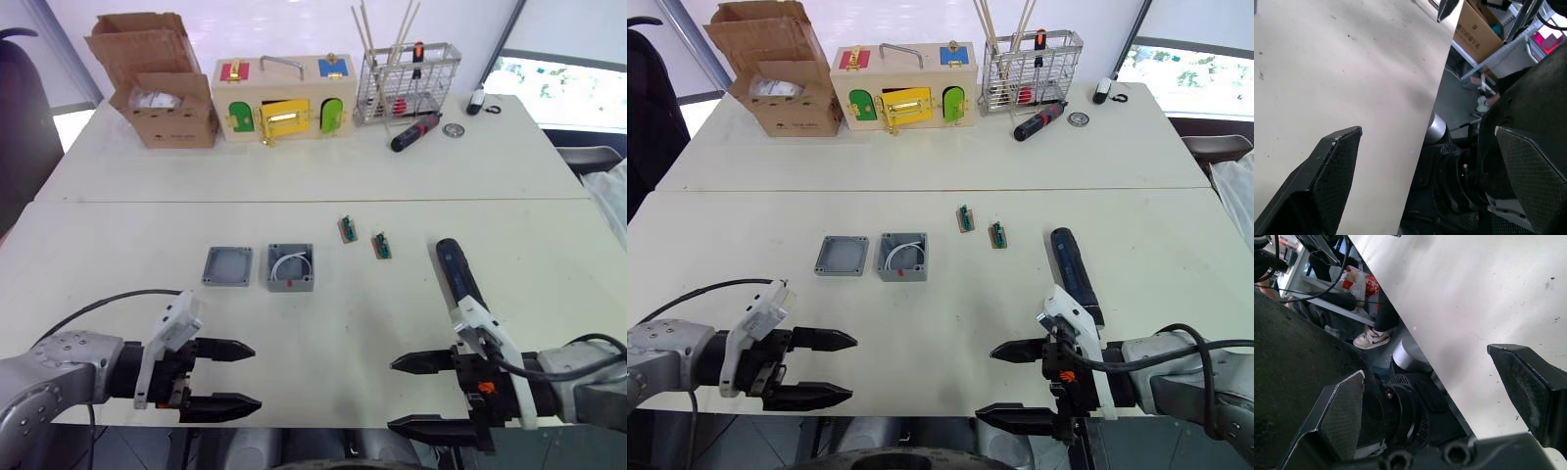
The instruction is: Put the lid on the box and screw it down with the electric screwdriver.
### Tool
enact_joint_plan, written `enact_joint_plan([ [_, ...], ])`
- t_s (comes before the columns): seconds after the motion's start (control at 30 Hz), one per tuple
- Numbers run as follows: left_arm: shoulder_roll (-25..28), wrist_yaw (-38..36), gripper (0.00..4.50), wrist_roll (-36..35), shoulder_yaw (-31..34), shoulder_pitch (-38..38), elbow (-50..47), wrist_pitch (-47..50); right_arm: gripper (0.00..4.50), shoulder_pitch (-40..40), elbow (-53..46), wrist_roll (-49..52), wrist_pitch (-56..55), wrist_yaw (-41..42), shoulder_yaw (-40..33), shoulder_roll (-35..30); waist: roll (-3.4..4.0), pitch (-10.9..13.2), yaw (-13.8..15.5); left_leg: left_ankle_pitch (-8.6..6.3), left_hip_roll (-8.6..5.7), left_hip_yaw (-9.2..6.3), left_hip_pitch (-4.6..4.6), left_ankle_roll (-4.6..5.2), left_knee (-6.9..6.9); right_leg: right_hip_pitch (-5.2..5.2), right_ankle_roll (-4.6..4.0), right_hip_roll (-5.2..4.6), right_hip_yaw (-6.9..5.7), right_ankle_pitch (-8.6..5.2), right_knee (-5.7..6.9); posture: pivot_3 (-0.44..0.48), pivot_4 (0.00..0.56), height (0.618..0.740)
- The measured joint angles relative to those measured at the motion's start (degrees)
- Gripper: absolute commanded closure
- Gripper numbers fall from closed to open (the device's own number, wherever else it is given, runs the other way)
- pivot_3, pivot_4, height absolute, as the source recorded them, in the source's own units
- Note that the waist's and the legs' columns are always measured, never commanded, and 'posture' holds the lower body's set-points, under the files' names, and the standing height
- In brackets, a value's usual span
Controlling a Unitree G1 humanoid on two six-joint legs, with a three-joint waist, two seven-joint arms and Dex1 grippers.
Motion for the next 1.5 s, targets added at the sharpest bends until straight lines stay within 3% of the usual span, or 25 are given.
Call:
enact_joint_plan([
  [0.1, 1.3, -0.4, 0.00, 2.8, -0.3, -1.0, 0.5, -0.9, 0.01, -1.5, 0.1, 1.1, 0.5, -3.6, 0.0, 0.0, 0.00, 0.0, 0.1, 0.00, 0.00, 0.00, 0.00, 0.00, 0.00, 0.00, 0.00, 0.00, 0.00, 0.00, 0.00, 0.000, 0.150, 0.740],
  [0.17, 3.0, -1.1, 0.00, 3.8, -0.5, -6.1, 3.3, -0.9, 0.01, -4.6, 1.4, 6.1, 1.8, -8.2, 0.0, -1.0, 0.01, 0.0, 0.2, 0.01, 0.00, -0.01, 0.00, -0.02, 0.02, 0.00, -0.01, 0.00, -0.01, 0.00, 0.02, 0.000, 0.150, 0.740],
  [0.33, 9.1, -8.0, 0.00, 9.7, -4.7, -29.8, 13.3, -4.7, 0.01, -20.6, 6.1, 19.8, 1.7, -16.5, 1.5, -6.5, -0.13, 0.2, -0.1, 0.02, -0.01, 0.04, -0.04, -0.04, 0.02, -0.07, -0.08, 0.05, -0.04, 0.05, -0.01, 0.000, 0.150, 0.740],
  [0.47, 5.9, -14.9, 0.00, 20.3, -17.9, -45.5, 19.7, -11.2, 0.01, -29.7, 6.3, 20.0, 2.0, -22.4, 9.6, -5.2, -0.19, 0.2, -0.2, -0.03, 0.00, 0.06, -0.33, 0.05, -0.02, -0.37, -0.03, 0.05, -0.03, 0.02, -0.04, 0.000, 0.150, 0.740],
  [0.57, 2.0, -19.2, 0.00, 27.6, -26.4, -52.5, 23.4, -15.0, 0.01, -33.5, 4.4, 15.9, 2.1, -26.6, 15.0, -1.6, -0.21, 0.2, -0.2, 0.00, 0.00, 0.05, -0.78, 0.00, 0.12, -0.79, -0.02, 0.06, -0.03, 0.03, 0.06, 0.000, 0.150, 0.740],
  [0.87, -8.8, -22.7, 0.00, 41.9, -38.7, -57.4, 33.2, -23.6, 0.01, -32.9, 0.4, 3.7, 3.1, -33.4, 22.0, 3.8, -0.23, 0.2, -0.2, 0.04, -0.01, 0.00, -1.05, -0.05, 0.31, -1.10, -0.01, 0.06, -0.04, 0.04, 0.32, 0.000, 0.150, 0.740],
  [1.03, -14.3, -22.8, 0.00, 47.8, -41.4, -59.3, 41.0, -27.8, 0.01, -31.9, 0.3, 0.7, 3.1, -36.3, 21.9, 7.0, -0.23, 0.2, 0.0, 0.01, -0.02, -0.11, -1.16, 0.00, 0.70, -1.06, -0.01, 0.07, -0.16, 0.04, 0.46, 0.000, 0.150, 0.740],
  [1.3, -18.1, -24.3, 0.00, 53.4, -42.0, -61.5, 46.4, -32.1, 0.01, -31.4, 0.3, -1.9, 3.3, -38.5, 21.9, 9.9, -0.23, 0.2, -0.1, -0.03, -0.04, -0.13, -1.17, 0.08, 0.99, -1.06, -0.01, 0.06, -0.15, 0.03, 0.82, 0.000, 0.150, 0.740],
  [1.4, -18.9, -25.2, 0.77, 54.0, -42.0, -61.5, 46.3, -32.2, 0.00, -31.5, 0.3, -2.1, 3.5, -39.0, 21.9, 10.9, -0.23, 0.2, -0.1, -0.03, -0.04, -0.14, -1.16, 0.08, 1.01, -1.07, -0.01, 0.07, -0.15, 0.03, 0.87, 0.000, 0.150, 0.740],
  [1.5, -19.5, -25.8, 2.23, 54.4, -42.0, -61.5, 46.2, -32.0, 0.00, -31.9, 0.3, -2.2, 4.4, -39.8, 21.9, 11.7, -0.23, 0.2, -0.1, -0.03, -0.04, -0.14, -1.16, 0.08, 1.02, -1.08, -0.01, 0.07, -0.15, 0.03, 0.90, 0.000, 0.150, 0.740],
])
